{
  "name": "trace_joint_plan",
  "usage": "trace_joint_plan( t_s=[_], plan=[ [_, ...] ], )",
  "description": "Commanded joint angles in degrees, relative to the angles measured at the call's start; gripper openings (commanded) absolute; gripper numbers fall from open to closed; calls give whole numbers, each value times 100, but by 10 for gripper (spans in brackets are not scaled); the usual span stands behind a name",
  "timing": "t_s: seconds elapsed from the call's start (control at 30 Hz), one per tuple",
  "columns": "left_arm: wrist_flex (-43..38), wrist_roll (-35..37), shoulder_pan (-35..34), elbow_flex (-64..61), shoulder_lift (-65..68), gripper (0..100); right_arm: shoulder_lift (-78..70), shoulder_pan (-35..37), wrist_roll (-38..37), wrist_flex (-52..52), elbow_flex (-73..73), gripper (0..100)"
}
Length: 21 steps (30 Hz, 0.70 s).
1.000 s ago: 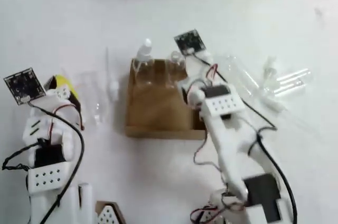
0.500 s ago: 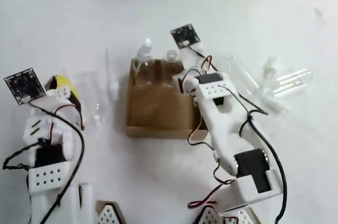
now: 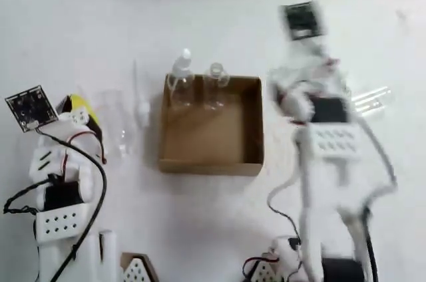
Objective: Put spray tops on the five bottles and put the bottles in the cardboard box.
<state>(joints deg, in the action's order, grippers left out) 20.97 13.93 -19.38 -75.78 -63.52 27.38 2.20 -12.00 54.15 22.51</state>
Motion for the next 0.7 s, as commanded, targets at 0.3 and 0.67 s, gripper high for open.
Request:
trace_joint_plan(
  t_s=[0.3,0.67],
  plan=[
    [-167,-70,75,44,-92,24,-1112,-2914,-3323,1675,-1960,18],
    [-167,-79,75,44,-57,24,-1763,-2800,-6330,1543,-686,18]
  ],
)
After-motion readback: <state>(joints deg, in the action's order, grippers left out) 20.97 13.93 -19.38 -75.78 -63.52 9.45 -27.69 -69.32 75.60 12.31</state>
